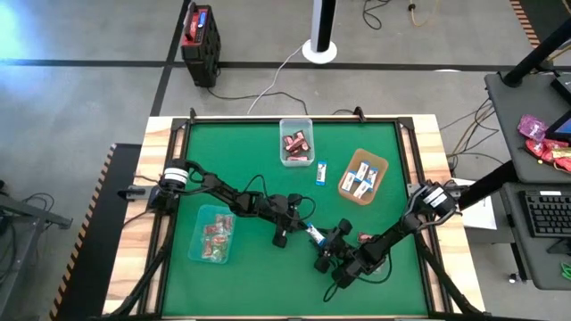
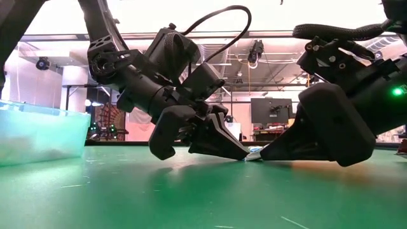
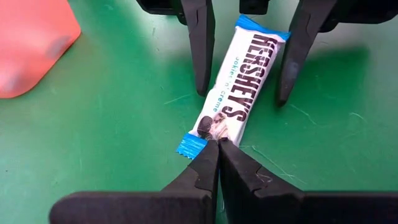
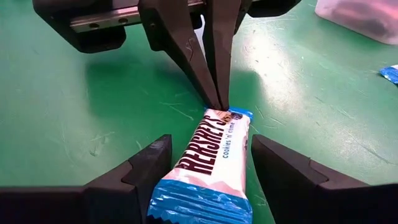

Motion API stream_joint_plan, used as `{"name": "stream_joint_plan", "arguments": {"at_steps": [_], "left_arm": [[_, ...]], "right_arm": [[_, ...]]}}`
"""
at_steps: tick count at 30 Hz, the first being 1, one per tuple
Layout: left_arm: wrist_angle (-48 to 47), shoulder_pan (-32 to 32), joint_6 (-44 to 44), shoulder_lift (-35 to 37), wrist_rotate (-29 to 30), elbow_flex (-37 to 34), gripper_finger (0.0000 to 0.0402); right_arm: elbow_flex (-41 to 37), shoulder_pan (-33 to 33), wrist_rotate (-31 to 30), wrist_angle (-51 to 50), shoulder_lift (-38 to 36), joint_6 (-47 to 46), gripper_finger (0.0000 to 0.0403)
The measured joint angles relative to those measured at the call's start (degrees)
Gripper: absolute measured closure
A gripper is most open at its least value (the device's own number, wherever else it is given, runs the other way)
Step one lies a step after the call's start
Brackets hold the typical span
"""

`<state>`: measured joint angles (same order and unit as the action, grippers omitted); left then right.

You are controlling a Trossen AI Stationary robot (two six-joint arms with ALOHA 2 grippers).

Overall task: Sort candy by brand, put in halloween buckets
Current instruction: Put the white chocolate into the orange bin

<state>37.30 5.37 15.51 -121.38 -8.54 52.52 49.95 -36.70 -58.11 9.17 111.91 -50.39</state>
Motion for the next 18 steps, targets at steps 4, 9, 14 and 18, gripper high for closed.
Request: {"name": "stream_joint_plan", "arguments": {"at_steps": [4, 9, 14, 18], "left_arm": [[0.00, 0.00, 0.00, -0.01, 0.00, -0.01, 0.0401], [0.24, 0.00, 0.00, -0.03, 0.00, -0.01, 0.0401], [0.25, 0.00, 0.00, -0.03, 0.00, -0.01, 0.0401], [0.26, 0.02, -0.02, -0.03, 0.00, -0.01, 0.0401]], "right_arm": [[0.00, 0.02, -0.20, 0.13, -0.02, -0.07, 0.0189], [0.00, 0.02, -0.44, 0.15, -0.02, -0.15, 0.0189], [0.00, 0.26, -0.46, 0.18, -0.04, -0.72, 0.0203], [0.00, 0.26, -0.58, 0.13, -0.04, -0.70, 0.0242]]}}
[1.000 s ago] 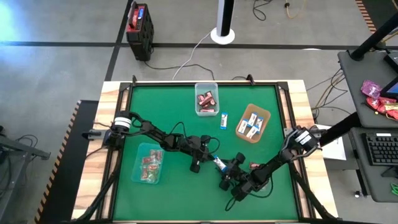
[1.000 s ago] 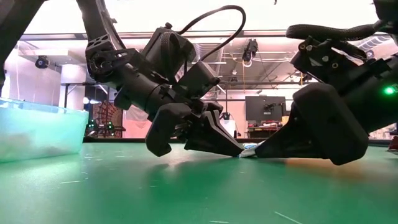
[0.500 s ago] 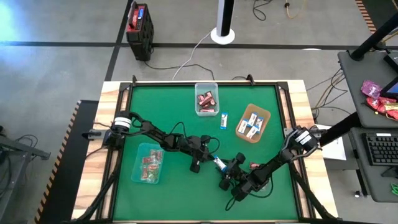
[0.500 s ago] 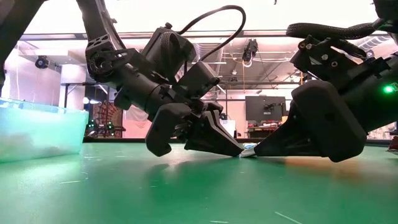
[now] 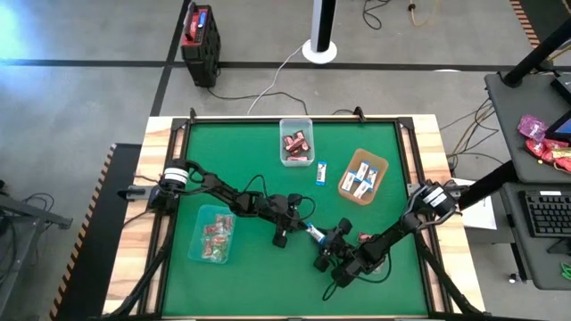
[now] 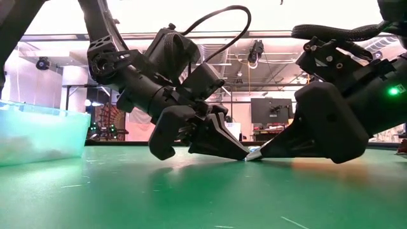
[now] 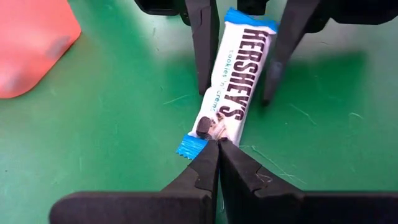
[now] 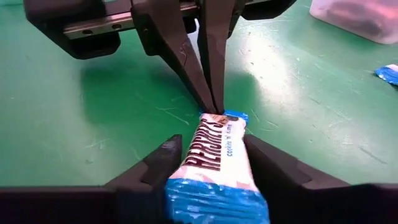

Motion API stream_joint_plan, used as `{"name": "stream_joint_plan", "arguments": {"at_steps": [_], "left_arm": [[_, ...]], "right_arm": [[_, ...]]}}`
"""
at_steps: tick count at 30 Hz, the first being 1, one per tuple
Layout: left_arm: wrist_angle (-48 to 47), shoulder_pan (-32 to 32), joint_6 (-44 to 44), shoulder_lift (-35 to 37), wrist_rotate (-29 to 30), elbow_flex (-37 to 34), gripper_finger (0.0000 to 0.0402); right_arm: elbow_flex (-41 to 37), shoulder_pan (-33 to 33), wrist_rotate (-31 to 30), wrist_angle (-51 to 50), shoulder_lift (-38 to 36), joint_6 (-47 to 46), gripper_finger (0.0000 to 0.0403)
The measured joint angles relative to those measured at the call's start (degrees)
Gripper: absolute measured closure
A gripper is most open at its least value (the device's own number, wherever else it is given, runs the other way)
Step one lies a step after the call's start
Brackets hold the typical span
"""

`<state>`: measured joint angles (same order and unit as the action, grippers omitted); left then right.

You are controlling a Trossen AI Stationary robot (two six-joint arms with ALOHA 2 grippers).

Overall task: Sort candy by brand, put in halloween buckets
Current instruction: Put the white chocolate into the orange bin

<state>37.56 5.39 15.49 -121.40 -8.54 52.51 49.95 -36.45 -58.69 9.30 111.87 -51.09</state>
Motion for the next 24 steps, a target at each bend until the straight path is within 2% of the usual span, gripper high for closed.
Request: {"name": "stream_joint_plan", "arguments": {"at_steps": [6, 16, 24], "left_arm": [[0.14, 0.02, -0.02, 0.00, -0.13, -0.02, 0.0401], [-0.49, 0.02, -3.34, 1.27, -0.07, -0.17, 0.0402], [-3.63, -0.93, -3.57, 6.75, 0.07, -0.28, 0.0402]], "right_arm": [[0.00, 0.00, -0.36, -0.04, 0.00, 0.55, 0.0306], [0.00, 0.00, -0.51, 0.42, 0.00, 0.16, 0.0292], [0.00, -0.04, -1.05, 0.01, -1.18, 0.68, 0.0306]]}}
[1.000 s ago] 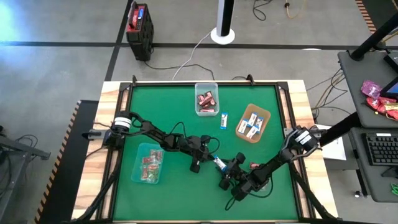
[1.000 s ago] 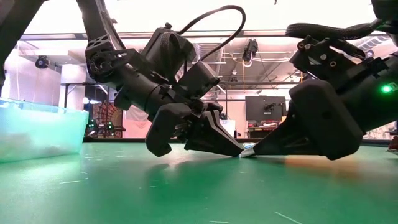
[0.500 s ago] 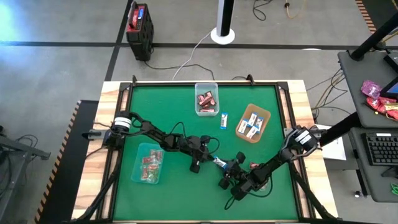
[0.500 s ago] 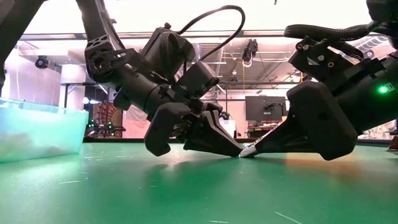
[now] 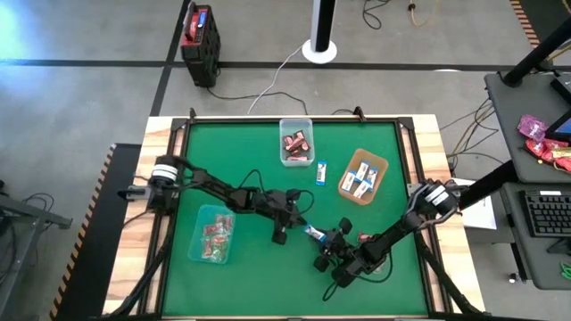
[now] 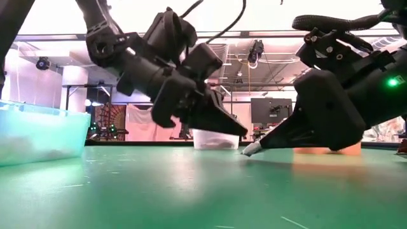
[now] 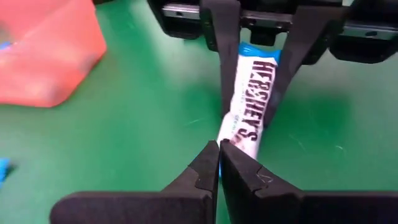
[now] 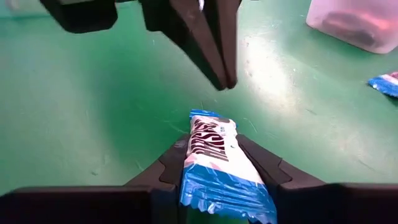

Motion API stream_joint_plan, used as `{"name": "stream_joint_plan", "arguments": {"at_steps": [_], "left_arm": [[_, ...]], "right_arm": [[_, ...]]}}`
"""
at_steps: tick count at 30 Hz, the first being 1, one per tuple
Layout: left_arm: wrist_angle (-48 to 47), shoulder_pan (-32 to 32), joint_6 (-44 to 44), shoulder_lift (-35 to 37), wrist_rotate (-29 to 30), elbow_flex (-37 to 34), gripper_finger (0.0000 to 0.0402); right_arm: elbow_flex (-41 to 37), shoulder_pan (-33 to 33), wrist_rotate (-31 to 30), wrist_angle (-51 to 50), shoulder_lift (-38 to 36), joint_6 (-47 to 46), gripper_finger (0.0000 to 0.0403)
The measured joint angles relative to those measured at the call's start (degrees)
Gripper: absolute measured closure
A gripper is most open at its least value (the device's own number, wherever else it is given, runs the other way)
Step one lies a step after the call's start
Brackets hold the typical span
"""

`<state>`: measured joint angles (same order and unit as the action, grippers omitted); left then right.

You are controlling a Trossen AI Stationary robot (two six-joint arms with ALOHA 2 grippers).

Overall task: Sort candy by brand, put in halloween buckets
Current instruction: Put the white chocolate into the orange bin

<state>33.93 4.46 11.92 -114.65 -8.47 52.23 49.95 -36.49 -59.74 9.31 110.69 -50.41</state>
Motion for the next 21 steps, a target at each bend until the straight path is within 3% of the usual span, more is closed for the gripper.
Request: {"name": "stream_joint_plan", "arguments": {"at_steps": [7, 12, 18, 21], "left_arm": [[-7.72, -1.29, 2.52, 7.86, 0.44, -0.02, 0.0402], [-12.65, -1.32, 4.09, 16.56, 0.46, -1.42, 0.0402], [-12.67, -1.30, 4.27, 28.69, 0.48, -6.65, 0.0402], [-12.53, -1.30, 4.17, 34.03, 0.72, -9.56, 0.0402]], "right_arm": [[-0.03, 0.26, -0.27, -6.04, -4.40, -1.13, 0.0298], [0.20, 2.10, -0.82, -25.07, -14.49, -8.01, 0.0305], [0.17, 7.58, 0.56, -54.47, -30.01, -29.37, 0.0300], [-0.11, 11.11, 3.33, -62.62, -36.35, -40.35, 0.0300]]}}
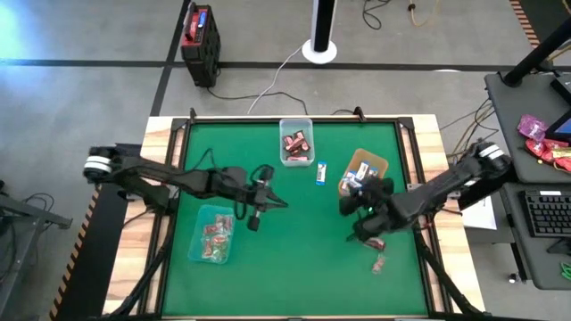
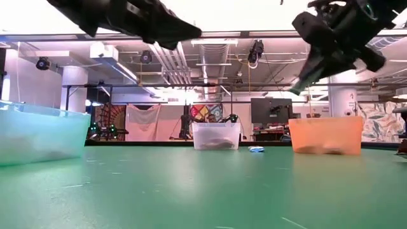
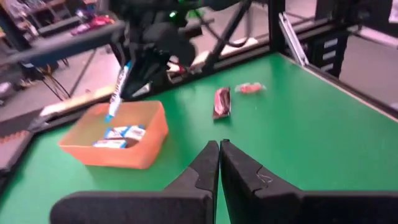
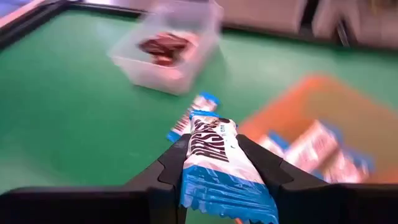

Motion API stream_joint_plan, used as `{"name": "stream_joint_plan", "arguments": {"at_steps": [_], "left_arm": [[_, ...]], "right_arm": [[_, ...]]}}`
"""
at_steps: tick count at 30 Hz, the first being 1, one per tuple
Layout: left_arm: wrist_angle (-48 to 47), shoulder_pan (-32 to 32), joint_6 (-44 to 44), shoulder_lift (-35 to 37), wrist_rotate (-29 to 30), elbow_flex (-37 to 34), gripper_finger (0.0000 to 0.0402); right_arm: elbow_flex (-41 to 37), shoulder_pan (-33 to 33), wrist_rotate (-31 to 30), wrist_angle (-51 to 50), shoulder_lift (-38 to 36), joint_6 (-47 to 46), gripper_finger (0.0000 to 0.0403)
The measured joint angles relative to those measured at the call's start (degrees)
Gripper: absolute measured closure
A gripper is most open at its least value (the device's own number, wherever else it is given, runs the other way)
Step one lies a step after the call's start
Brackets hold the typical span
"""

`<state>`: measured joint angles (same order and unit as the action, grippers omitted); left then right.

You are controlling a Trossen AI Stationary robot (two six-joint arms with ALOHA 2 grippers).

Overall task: Sort candy by brand, put in halloween buckets
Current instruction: Put the white chocolate into the orange bin, then put the brown chocolate into the top transparent bin

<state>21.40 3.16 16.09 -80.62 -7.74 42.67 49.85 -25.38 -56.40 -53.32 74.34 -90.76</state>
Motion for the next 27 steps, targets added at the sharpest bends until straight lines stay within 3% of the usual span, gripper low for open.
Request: {"name": "stream_joint_plan", "arguments": {"at_steps": [2, 5, 14, 18, 22, 27], "left_arm": [[0.32, 0.00, -0.10, 2.91, 0.81, -1.75, 0.0402], [1.88, 0.00, -0.35, 6.09, 1.87, -4.36, 0.0402], [4.71, 0.00, -3.09, 9.66, 4.20, -8.96, 0.0402], [4.68, 0.00, -3.56, 10.43, 4.24, -10.16, 0.0402], [4.77, 0.06, -3.96, 11.43, 4.24, -10.67, 0.0402], [4.55, 0.36, -5.42, 11.76, 4.22, -10.98, 0.0402]], "right_arm": [[-0.39, 3.29, 6.52, -1.54, -2.73, -3.28, 0.0300], [-0.79, 8.04, 14.25, -1.86, -3.97, -0.92, 0.0284], [-0.75, 12.67, 18.12, -1.08, -3.11, 2.80, 0.0193], [0.61, 11.43, 24.07, 1.77, -4.14, 7.54, 0.0175], [3.75, 9.02, 36.55, 3.97, -3.97, 14.76, 0.0174], [6.72, 3.93, 57.22, 6.32, -0.83, 22.77, 0.0182]]}}
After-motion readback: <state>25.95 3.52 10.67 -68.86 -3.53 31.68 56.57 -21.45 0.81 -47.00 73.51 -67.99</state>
